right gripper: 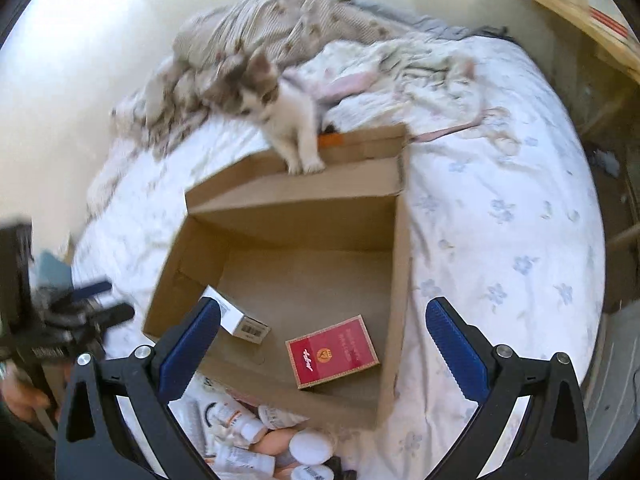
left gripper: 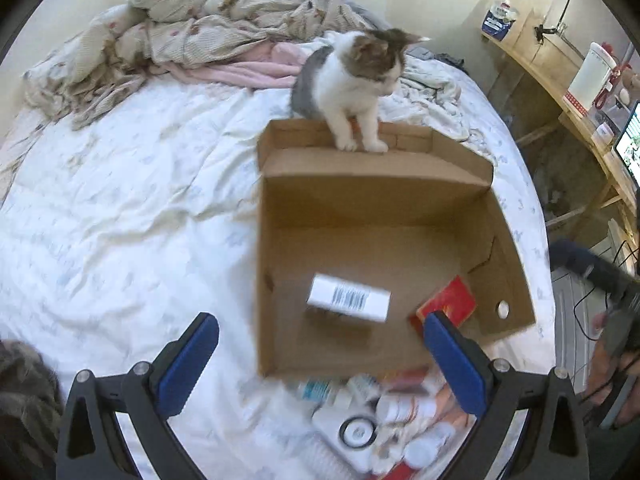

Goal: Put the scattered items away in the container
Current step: 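Grasp the plastic bag with the left tool while the right tool grasps a white bottle, then carry both items over the cardboard box and release them inside, then grasp the LED corn bulb with the left tool while the right tool grasps a white pill bottle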

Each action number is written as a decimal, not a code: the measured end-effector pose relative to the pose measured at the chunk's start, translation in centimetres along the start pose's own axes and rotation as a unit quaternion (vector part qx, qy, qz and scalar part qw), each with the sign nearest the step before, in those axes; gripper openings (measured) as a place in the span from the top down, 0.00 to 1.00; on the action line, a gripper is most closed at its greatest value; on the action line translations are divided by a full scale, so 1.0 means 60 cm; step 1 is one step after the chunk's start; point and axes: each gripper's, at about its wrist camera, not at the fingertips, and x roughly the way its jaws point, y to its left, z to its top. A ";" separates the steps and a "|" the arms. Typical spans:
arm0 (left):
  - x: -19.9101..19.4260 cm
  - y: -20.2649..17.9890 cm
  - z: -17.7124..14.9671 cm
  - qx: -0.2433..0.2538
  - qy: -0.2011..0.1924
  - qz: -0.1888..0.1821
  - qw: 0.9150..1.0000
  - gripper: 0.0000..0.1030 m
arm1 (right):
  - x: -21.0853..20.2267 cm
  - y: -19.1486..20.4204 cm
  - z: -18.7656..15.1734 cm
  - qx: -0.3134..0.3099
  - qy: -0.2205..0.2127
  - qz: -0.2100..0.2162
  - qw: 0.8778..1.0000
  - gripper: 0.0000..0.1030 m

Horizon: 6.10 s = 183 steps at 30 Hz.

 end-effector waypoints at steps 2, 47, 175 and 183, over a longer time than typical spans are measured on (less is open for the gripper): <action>-0.008 0.010 -0.030 -0.002 0.002 -0.026 1.000 0.00 | -0.029 0.000 -0.010 -0.005 -0.010 -0.003 1.000 0.00; 0.104 -0.157 -0.239 0.146 0.123 -0.218 0.957 0.82 | 0.100 0.011 -0.297 -0.003 0.224 -0.011 0.974 0.45; 0.065 0.065 -0.163 -0.049 0.043 -0.085 0.994 0.36 | 0.187 0.133 -0.249 0.032 0.192 0.129 0.972 0.19; 0.085 0.081 -0.208 -0.091 0.103 -0.100 0.985 0.36 | 0.152 0.138 -0.240 0.000 0.169 0.118 0.979 0.34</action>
